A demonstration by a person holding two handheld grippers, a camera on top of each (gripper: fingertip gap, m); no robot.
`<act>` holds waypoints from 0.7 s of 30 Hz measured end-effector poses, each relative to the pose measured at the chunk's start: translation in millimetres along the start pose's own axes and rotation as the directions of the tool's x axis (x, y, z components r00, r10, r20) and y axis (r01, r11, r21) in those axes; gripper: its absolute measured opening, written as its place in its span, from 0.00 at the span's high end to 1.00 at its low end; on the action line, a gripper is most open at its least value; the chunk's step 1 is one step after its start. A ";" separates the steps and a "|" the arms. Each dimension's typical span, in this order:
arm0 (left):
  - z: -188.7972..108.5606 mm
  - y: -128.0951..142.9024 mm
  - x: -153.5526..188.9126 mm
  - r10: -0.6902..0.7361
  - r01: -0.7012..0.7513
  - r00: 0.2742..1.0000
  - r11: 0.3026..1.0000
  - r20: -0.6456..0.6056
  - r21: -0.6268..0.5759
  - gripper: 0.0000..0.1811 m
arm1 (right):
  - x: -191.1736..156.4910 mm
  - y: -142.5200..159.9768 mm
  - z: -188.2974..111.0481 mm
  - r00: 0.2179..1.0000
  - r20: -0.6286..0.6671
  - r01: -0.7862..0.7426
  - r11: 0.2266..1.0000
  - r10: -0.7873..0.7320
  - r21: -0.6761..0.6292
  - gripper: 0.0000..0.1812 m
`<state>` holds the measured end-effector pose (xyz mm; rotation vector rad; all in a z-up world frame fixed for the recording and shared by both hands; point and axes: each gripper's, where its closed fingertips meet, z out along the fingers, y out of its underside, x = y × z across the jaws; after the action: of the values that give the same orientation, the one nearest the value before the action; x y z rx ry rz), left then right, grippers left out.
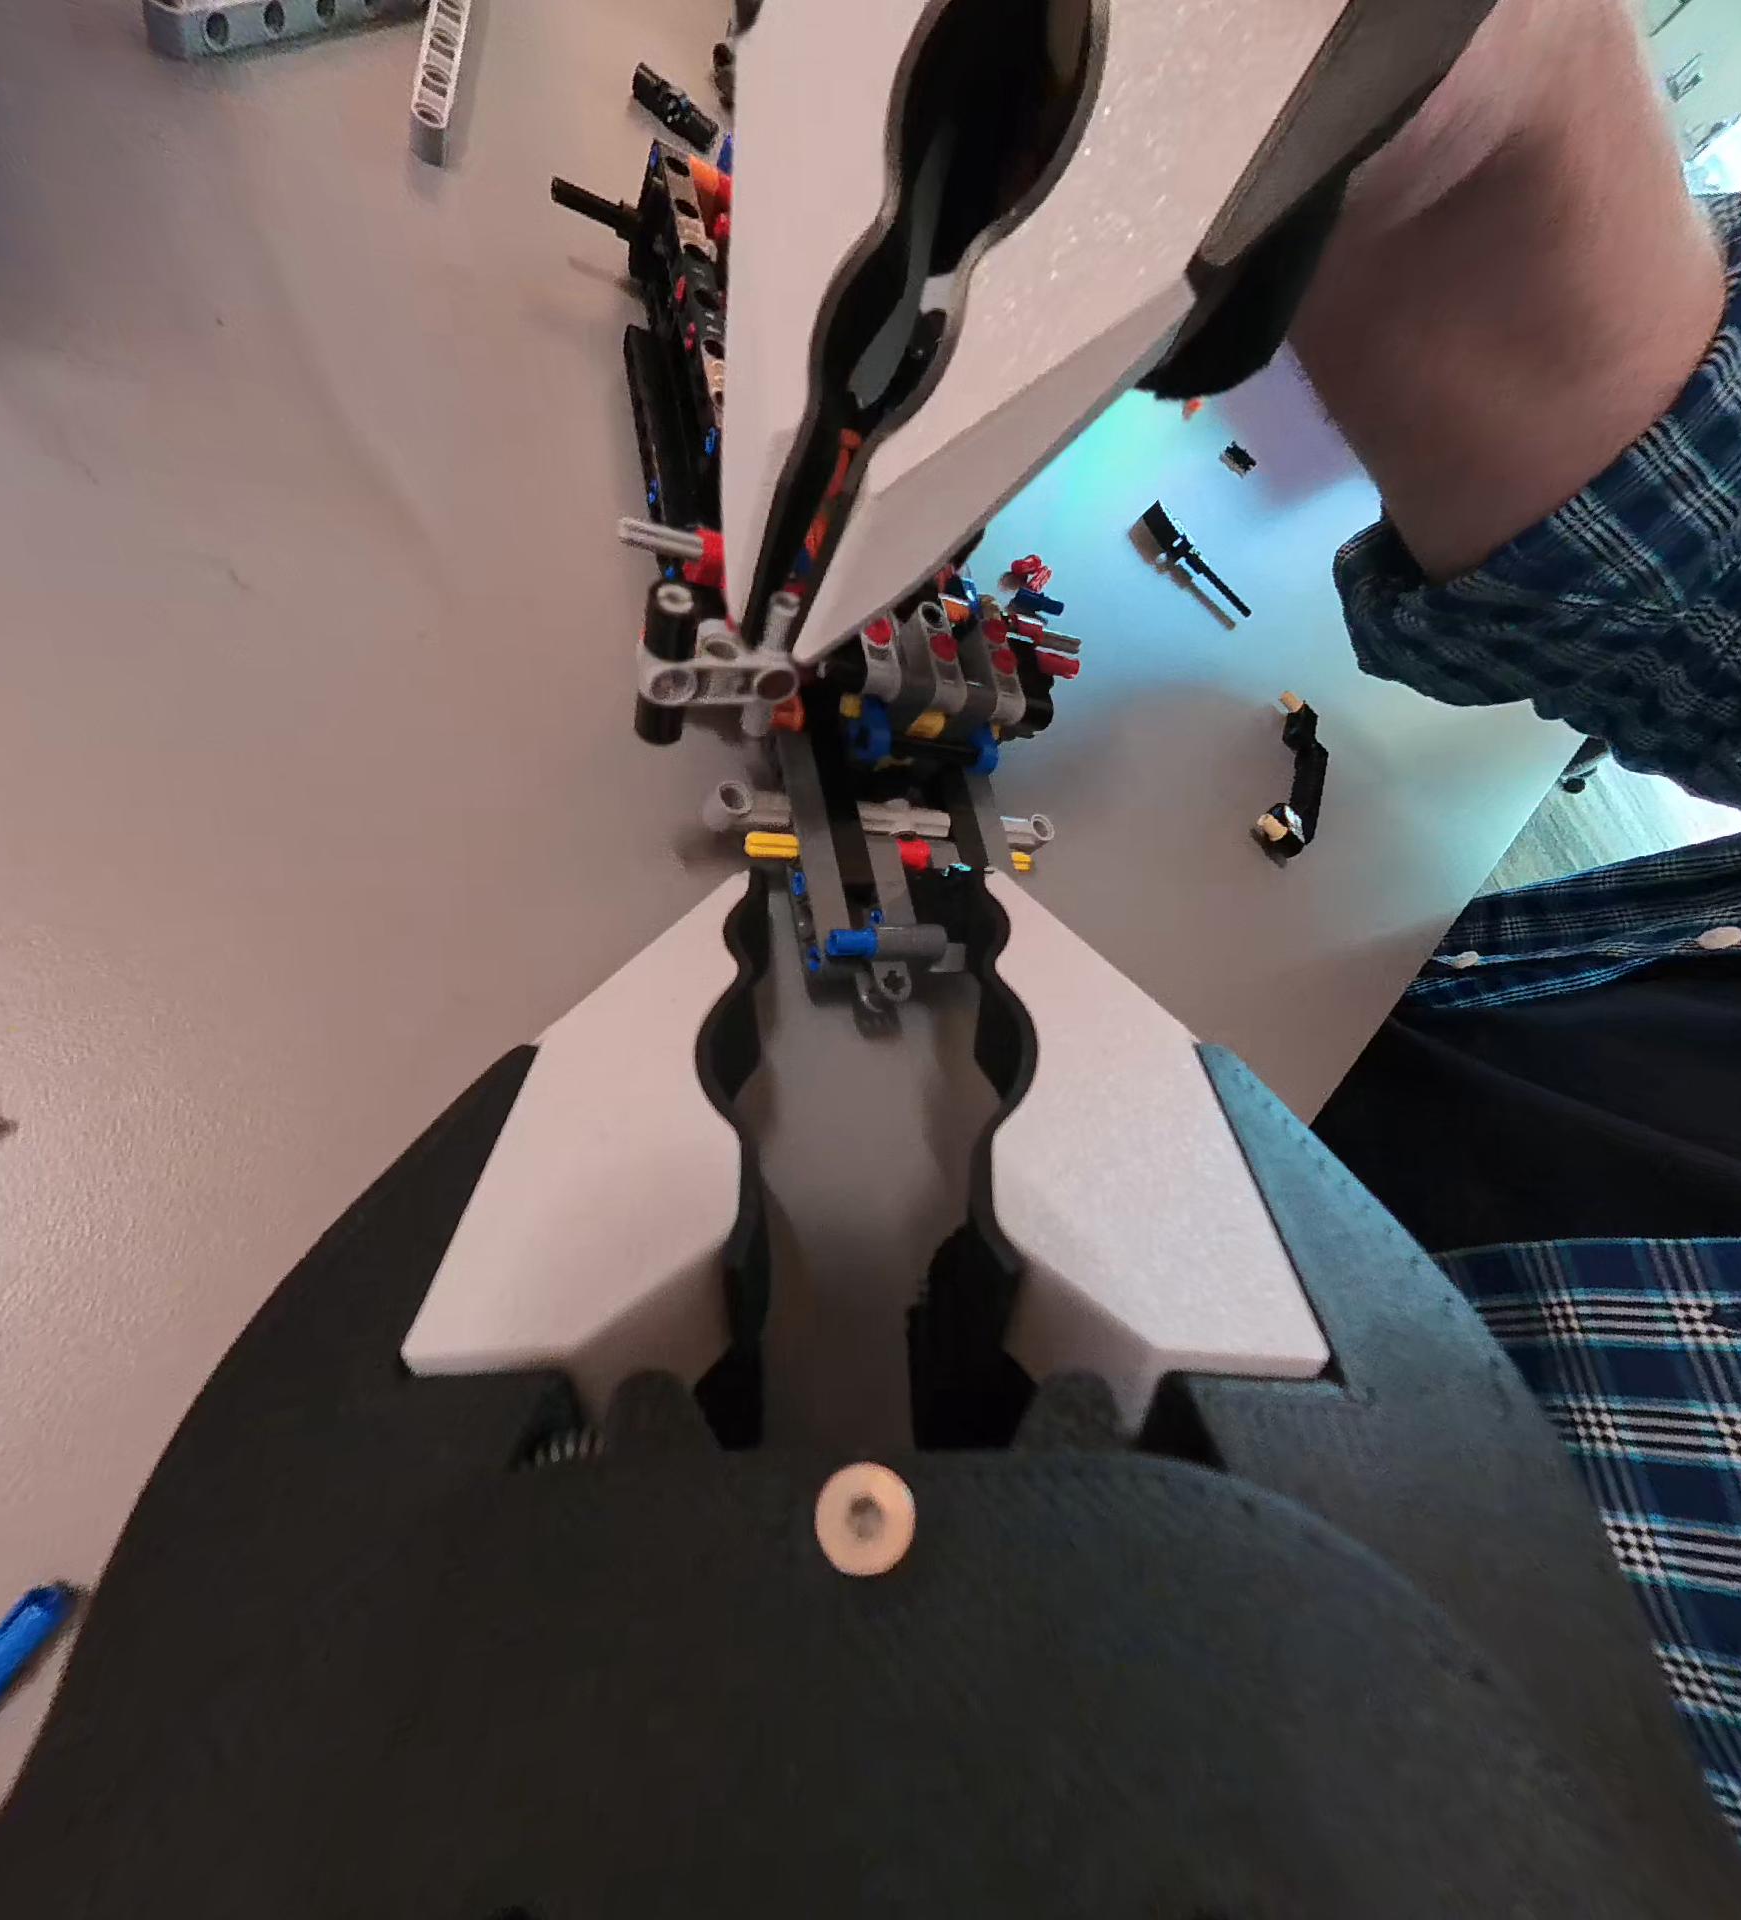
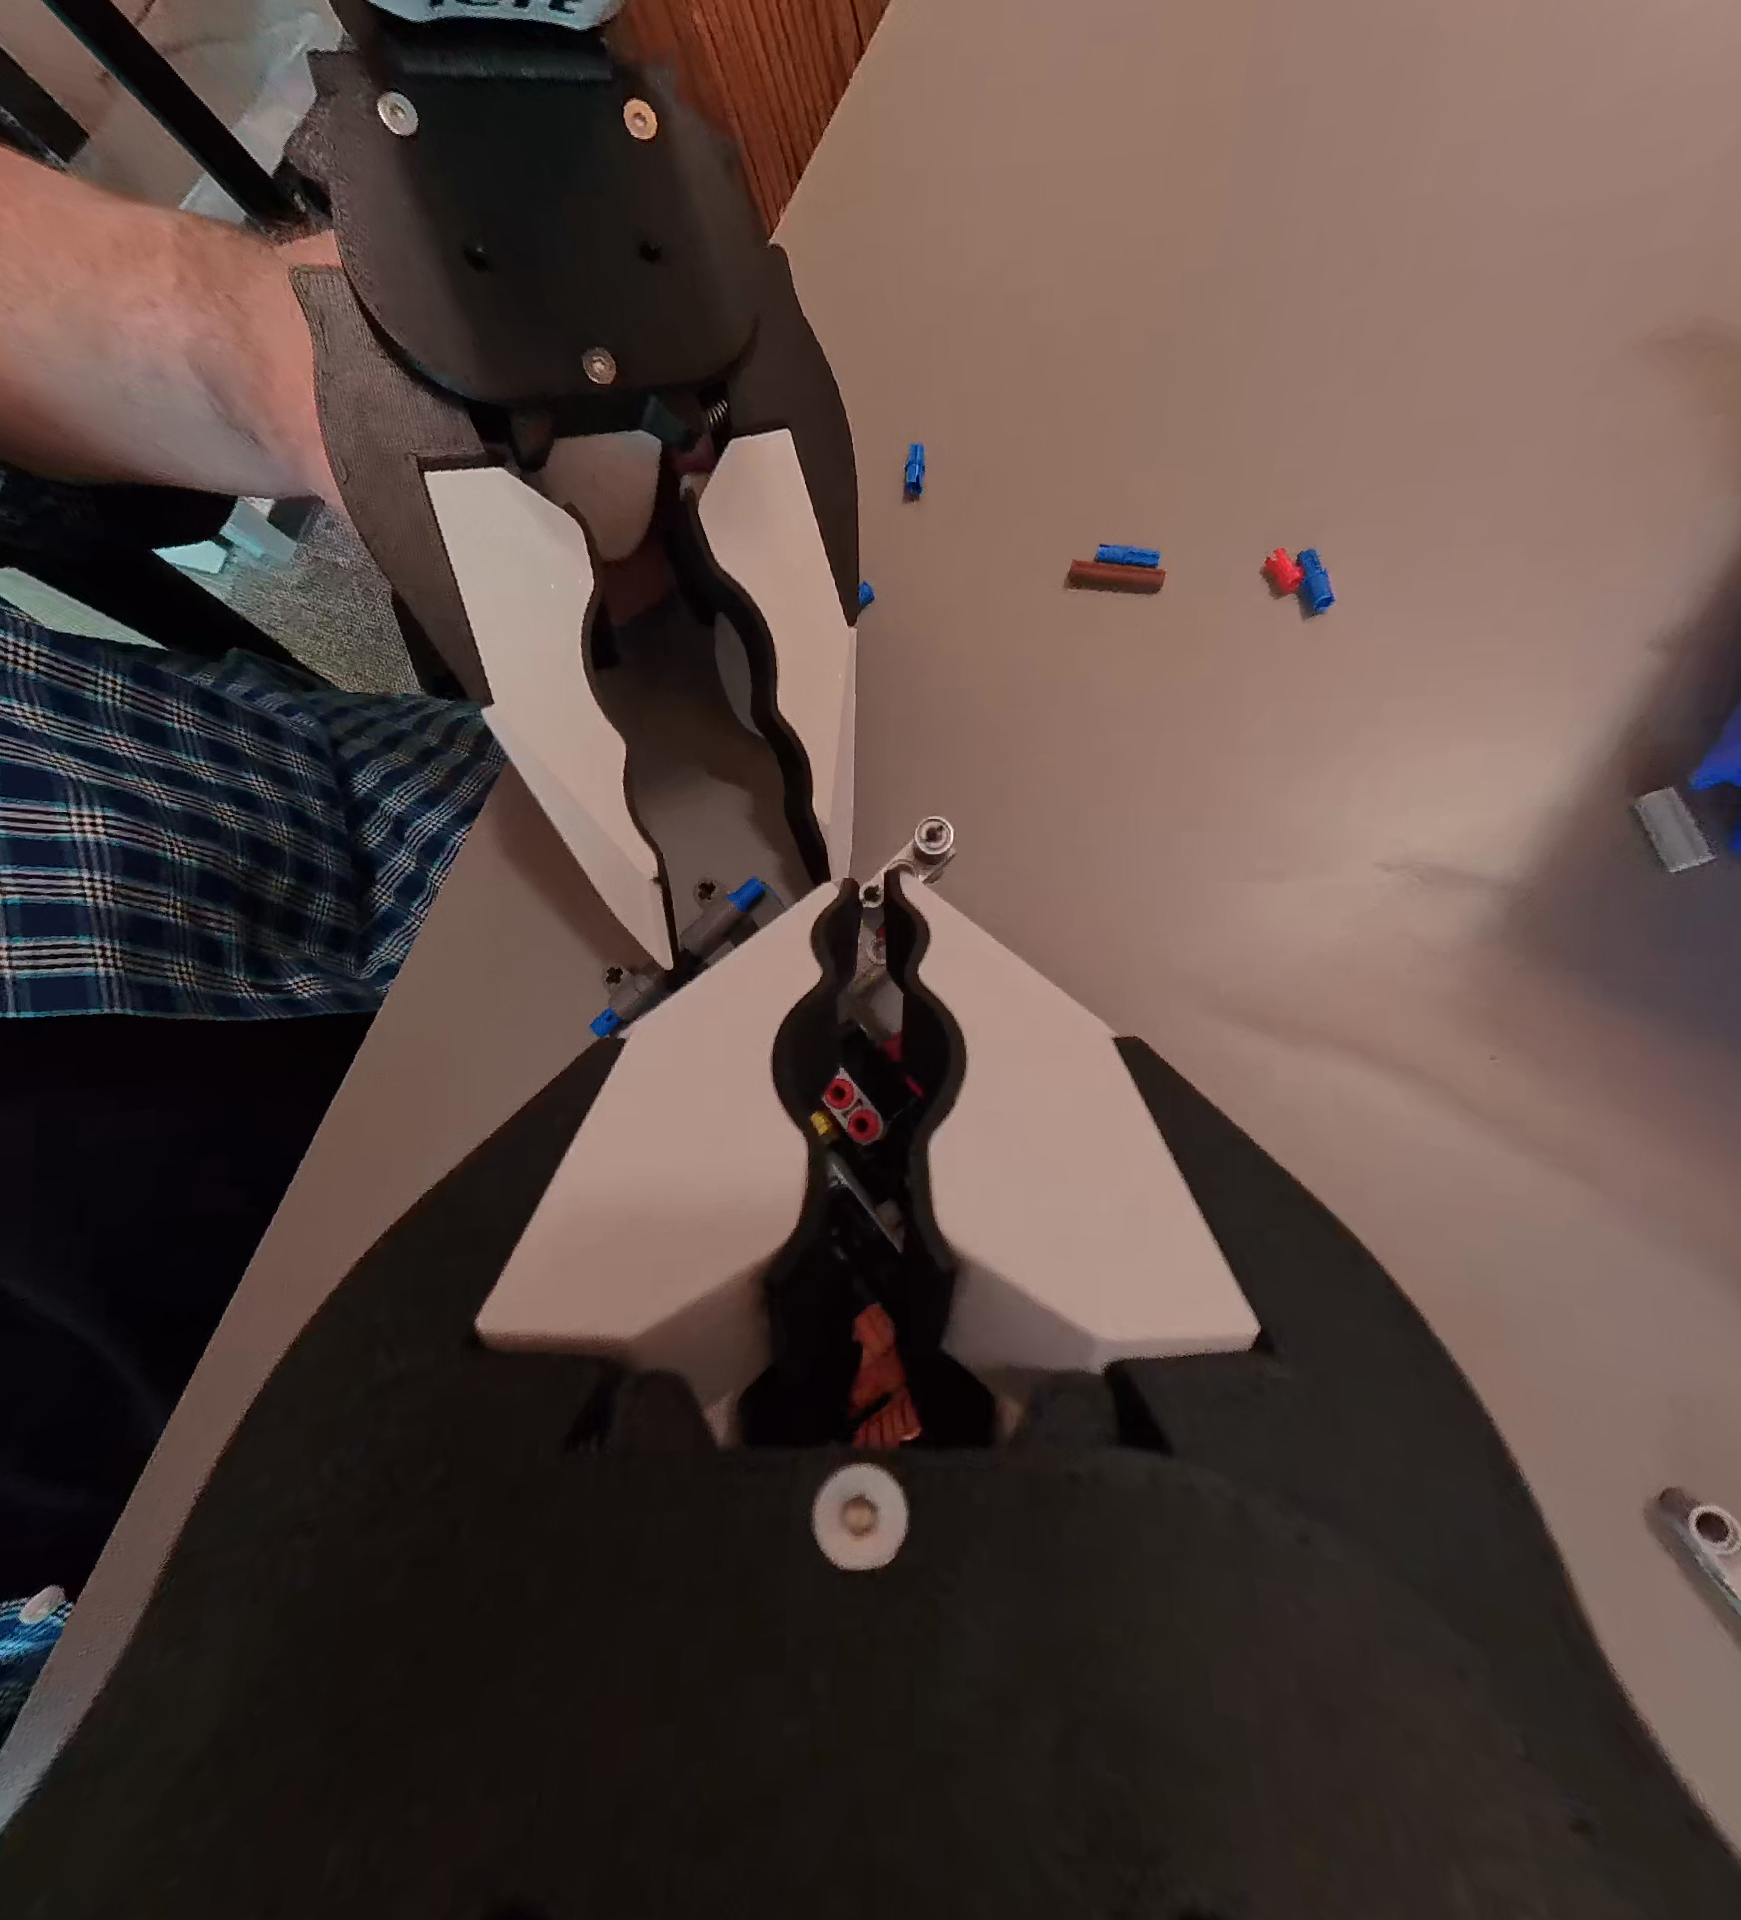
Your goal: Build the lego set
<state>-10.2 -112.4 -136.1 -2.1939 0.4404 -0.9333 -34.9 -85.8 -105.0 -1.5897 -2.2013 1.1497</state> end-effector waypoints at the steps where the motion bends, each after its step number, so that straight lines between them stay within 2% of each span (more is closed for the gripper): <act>1: -0.2 -0.2 -0.1 0.000 0.000 1.000 1.000 0.000 0.001 0.79 | 0.2 -0.3 -0.9 1.000 -0.001 -0.001 1.000 0.001 0.003 0.99; 8: -3.2 -2.4 -0.6 0.006 -0.006 1.000 1.000 0.003 0.016 0.79 | -0.7 -4.0 -6.0 1.000 0.000 0.020 1.000 -0.020 0.012 0.99; 12: -11.2 -10.3 -3.6 0.027 -0.029 0.999 0.998 0.033 0.055 0.79 | -7.3 -7.8 -11.4 0.993 -0.006 0.118 0.993 -0.118 -0.003 0.99; 17: -22.0 -28.4 -2.4 0.115 -0.126 0.989 0.984 0.092 0.129 0.79 | -18.6 -11.3 -16.5 0.971 0.001 0.239 0.969 -0.240 -0.055 0.99; 21: -26.0 -37.1 -0.6 0.164 -0.182 0.979 0.970 0.117 0.161 0.79 | -24.4 -13.4 -16.2 0.962 0.019 0.272 0.960 -0.271 -0.067 1.00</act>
<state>-28.3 -98.6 -96.9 -2.0020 0.4766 -0.7320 -25.6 -101.0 -78.2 -1.2545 -2.3968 1.0127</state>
